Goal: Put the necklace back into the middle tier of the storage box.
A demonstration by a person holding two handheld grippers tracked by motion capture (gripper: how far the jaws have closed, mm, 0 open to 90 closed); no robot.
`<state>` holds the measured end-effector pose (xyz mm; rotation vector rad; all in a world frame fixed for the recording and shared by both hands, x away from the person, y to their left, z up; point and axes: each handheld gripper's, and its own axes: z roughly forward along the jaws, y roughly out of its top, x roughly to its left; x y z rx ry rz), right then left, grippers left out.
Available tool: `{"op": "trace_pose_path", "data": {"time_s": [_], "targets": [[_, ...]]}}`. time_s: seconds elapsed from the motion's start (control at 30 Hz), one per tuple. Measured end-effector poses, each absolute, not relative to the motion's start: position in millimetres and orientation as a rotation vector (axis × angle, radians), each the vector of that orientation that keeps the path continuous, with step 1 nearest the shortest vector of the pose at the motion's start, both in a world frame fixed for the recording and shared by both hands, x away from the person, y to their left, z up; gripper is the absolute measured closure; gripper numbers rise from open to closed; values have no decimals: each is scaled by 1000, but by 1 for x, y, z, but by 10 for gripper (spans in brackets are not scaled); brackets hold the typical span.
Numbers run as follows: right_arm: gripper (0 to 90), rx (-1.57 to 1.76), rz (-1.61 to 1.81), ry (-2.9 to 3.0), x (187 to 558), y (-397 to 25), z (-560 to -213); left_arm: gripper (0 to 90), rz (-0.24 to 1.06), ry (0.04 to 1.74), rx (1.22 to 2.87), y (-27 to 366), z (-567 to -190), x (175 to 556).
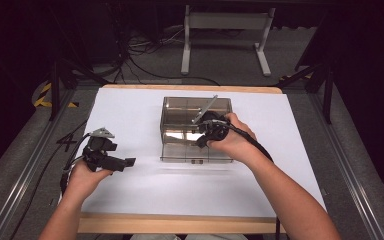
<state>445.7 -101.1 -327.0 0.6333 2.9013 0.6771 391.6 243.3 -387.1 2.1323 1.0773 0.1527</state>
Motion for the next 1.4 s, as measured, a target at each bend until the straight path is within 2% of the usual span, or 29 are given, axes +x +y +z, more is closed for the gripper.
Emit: {"op": "trace_pose_path", "data": {"time_s": [1.4], "targets": [[833,672,520,2971,460,-94,-372,46,147,1079,2134,244,-387,392]]}}
